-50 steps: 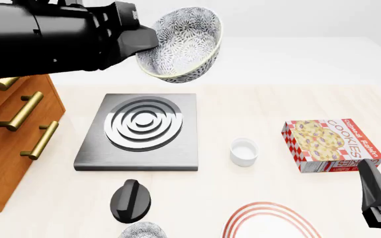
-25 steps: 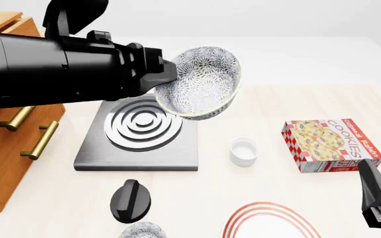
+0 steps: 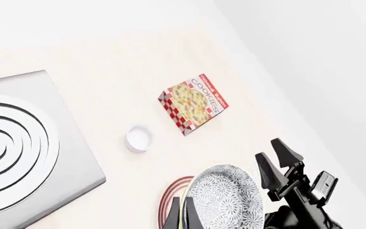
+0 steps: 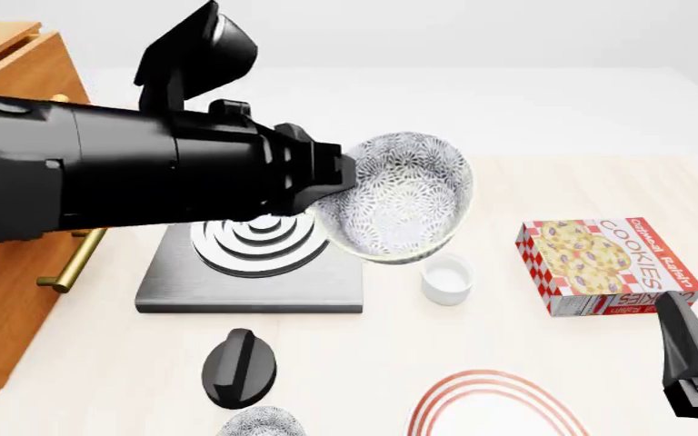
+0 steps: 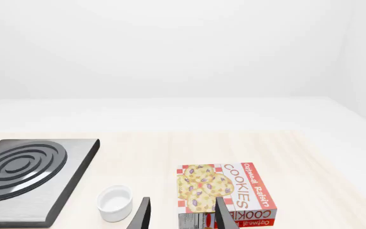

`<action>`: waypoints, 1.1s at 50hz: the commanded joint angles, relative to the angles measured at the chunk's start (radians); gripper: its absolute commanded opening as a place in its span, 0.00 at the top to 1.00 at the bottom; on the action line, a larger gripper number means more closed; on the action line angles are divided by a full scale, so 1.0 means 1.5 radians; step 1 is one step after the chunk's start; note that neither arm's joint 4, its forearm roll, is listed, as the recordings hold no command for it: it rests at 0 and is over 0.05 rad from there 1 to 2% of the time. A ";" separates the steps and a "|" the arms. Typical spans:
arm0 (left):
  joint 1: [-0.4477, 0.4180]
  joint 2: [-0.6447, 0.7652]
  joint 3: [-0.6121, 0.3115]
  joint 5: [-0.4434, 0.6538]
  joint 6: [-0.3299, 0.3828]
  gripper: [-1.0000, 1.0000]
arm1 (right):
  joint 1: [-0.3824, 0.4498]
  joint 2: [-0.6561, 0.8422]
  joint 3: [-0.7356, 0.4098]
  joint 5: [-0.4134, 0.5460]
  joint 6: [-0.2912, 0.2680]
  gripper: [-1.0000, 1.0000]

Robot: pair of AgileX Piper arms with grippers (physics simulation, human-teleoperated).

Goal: Pick the akita bowl on the wooden cabinet and place it on the plate.

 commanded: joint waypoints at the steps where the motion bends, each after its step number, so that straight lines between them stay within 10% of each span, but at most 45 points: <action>1: -0.023 0.015 0.015 -0.018 -0.003 1.00 | 0.000 0.000 0.000 0.000 0.000 0.00; 55: -0.144 0.128 0.048 -0.105 -0.067 1.00 | 0.000 0.000 0.000 0.000 0.000 0.00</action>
